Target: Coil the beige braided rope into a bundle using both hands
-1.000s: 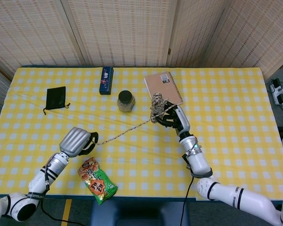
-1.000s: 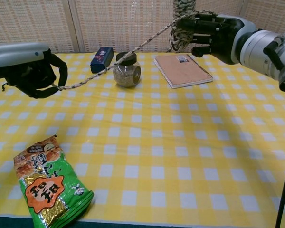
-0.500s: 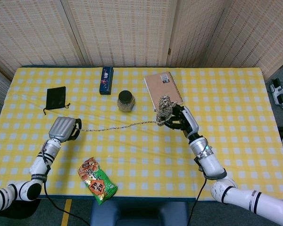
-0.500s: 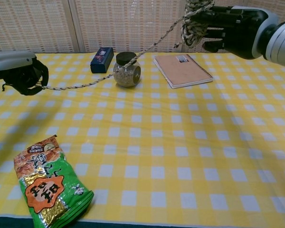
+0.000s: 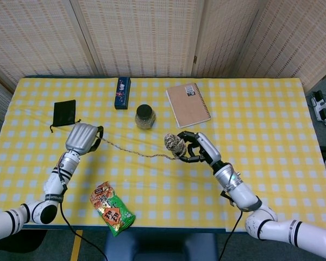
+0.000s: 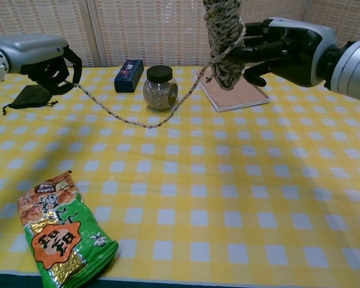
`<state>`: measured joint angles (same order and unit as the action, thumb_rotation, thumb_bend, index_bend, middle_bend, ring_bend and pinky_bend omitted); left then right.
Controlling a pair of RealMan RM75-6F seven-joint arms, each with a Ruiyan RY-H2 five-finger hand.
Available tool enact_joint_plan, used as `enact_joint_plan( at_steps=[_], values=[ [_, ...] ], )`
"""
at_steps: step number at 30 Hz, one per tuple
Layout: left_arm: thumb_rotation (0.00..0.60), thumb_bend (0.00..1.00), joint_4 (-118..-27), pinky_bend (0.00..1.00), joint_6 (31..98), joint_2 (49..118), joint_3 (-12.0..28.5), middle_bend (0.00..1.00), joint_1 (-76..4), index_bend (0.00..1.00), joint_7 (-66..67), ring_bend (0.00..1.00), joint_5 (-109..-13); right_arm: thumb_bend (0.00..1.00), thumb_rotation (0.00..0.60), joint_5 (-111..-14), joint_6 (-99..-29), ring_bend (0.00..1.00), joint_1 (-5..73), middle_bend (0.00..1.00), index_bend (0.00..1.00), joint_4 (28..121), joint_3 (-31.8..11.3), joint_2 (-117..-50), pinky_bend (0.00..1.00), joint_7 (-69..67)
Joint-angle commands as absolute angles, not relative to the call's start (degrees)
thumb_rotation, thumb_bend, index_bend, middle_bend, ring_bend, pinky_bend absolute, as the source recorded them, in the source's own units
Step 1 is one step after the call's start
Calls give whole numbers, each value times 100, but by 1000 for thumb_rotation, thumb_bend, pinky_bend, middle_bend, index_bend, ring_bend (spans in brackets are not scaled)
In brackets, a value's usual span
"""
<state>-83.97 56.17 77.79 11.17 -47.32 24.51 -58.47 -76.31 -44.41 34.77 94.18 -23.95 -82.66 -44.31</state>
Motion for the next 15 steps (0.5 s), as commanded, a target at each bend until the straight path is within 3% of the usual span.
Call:
enact_joint_plan(
  at_steps=[1, 15],
  values=[
    [600, 555, -8618, 807, 5835, 7747, 1221, 868, -4852, 641, 2715, 817, -6008, 381, 600, -7671, -4346, 803, 3638, 792, 956, 9436, -2206, -8227, 807, -4104],
    [600, 555, -9683, 807, 6205, 7817, 1521, 868, -5395, 640, 3821, 817, -6318, 381, 600, -6045, -4024, 844, 4468, 805, 965, 9719, -1806, -8421, 814, -1608]
  ],
)
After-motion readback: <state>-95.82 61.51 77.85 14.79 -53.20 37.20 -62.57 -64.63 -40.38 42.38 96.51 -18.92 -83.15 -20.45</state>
